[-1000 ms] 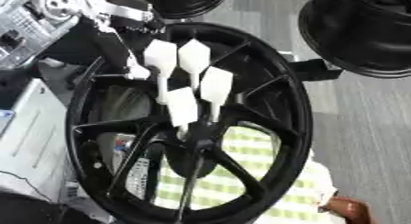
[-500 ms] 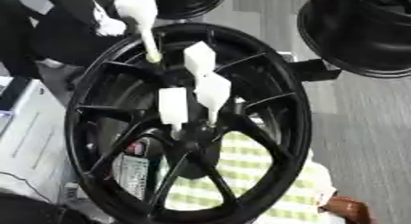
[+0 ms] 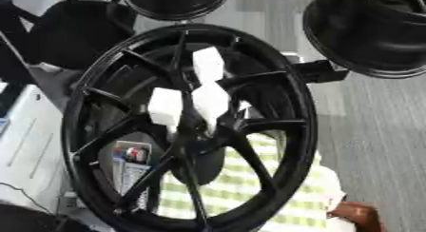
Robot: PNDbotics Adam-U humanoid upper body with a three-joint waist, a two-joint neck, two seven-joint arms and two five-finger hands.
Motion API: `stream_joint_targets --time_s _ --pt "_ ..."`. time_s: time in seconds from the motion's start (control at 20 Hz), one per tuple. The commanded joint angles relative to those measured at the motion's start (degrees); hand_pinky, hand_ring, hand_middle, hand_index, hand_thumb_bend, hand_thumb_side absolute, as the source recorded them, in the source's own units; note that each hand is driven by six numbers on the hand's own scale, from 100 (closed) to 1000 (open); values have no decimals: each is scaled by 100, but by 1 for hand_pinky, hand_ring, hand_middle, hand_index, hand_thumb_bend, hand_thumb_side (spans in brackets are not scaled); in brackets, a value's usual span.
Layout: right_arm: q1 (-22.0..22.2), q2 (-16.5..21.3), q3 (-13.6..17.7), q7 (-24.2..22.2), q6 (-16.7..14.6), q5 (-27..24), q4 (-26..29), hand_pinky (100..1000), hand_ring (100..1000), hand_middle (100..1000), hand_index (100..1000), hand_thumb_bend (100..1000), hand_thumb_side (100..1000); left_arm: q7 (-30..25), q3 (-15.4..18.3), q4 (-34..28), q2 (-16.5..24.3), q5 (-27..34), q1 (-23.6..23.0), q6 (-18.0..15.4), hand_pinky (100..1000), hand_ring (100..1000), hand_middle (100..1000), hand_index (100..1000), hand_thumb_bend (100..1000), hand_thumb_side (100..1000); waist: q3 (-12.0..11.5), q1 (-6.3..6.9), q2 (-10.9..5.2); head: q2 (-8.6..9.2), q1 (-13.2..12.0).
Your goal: Pull the pin out of the wheel hub.
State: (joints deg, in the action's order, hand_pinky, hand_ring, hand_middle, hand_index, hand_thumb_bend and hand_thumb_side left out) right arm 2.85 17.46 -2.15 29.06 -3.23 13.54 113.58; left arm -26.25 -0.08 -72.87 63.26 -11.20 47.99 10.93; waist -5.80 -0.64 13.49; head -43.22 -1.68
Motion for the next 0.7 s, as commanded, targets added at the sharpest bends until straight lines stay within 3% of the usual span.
stream_joint_targets --time_s 0.05,0.55,0.6,0.65,0.7 --pt "-12 110 51 36 -3 37 102 911 810 614 773 100 649 543 387 596 399 -113 -99 -57 583 436 329 487 100 263 -13 15 -97 48 25" --pt "-36 91 52 29 -17 23 102 911 810 613 773 100 649 705 422 1353 379 -227 -500 -564 623 489 398 534 100 256 34 -27 -76 135 18" --pt "-41 89 49 26 -17 22 102 911 810 613 773 100 649 659 407 1395 364 -253 -517 -582 658 541 477 606 100 254 37 -26 -74 134 18" --pt "-45 89 48 25 -17 20 102 911 810 613 773 100 649 579 385 1422 350 -285 -534 -604 728 654 608 725 100 251 39 -24 -73 134 19" --pt "-48 90 48 24 -17 17 102 911 810 613 773 100 649 451 357 1438 340 -330 -555 -638 782 744 720 808 100 375 41 -24 -72 133 21"
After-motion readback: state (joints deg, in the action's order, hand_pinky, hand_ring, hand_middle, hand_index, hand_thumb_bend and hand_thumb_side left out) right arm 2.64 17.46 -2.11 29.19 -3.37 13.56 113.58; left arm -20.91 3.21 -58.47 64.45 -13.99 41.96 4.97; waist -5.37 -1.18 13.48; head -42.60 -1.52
